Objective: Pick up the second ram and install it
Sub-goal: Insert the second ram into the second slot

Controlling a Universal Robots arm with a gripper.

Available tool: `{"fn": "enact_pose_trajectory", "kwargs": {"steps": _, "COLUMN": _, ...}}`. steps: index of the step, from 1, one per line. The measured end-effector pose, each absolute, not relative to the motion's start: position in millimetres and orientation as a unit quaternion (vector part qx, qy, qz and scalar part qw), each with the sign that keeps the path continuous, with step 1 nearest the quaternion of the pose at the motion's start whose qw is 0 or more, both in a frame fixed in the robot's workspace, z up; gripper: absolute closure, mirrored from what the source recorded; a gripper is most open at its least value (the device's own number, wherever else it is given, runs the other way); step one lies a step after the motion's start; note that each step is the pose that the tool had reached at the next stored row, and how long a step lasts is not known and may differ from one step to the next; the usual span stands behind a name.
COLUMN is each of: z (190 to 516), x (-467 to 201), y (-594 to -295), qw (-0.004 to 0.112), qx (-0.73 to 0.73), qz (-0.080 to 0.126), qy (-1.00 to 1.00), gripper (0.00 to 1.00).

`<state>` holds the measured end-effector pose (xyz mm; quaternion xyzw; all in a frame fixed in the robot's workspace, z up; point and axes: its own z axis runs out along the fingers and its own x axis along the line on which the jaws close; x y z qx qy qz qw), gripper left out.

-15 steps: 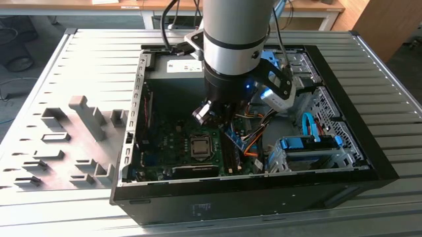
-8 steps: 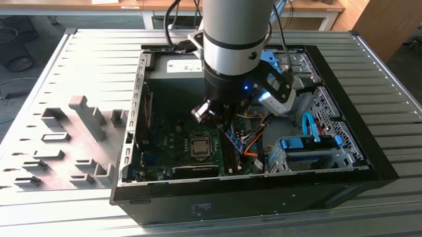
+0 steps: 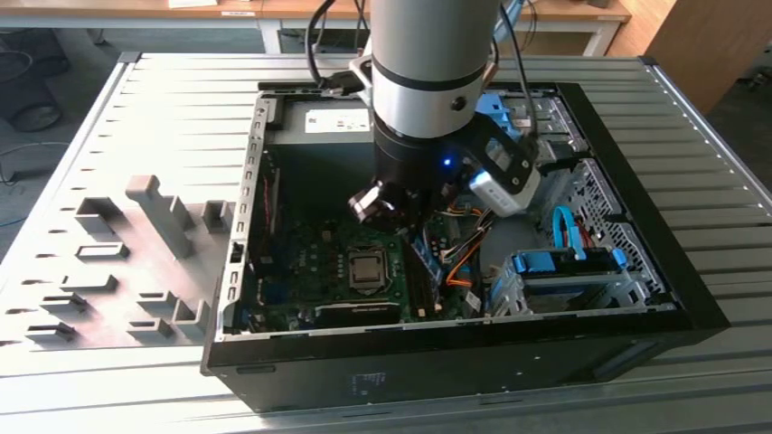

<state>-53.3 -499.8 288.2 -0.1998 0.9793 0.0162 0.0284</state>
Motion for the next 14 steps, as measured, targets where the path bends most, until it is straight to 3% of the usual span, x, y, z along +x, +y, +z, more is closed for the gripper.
{"fn": "enact_pose_trajectory", "kwargs": {"steps": 12, "z": 287.4, "x": -53.3, "y": -499.7, "qw": 0.029, "qx": -0.139, "qz": 0.014, "qy": 0.99, "gripper": 0.86}}
{"fn": "enact_pose_trajectory", "kwargs": {"steps": 14, "z": 286.7, "x": -53.4, "y": -499.8, "qw": 0.023, "qx": -0.129, "qz": 0.014, "qy": 0.991, "gripper": 0.86}}
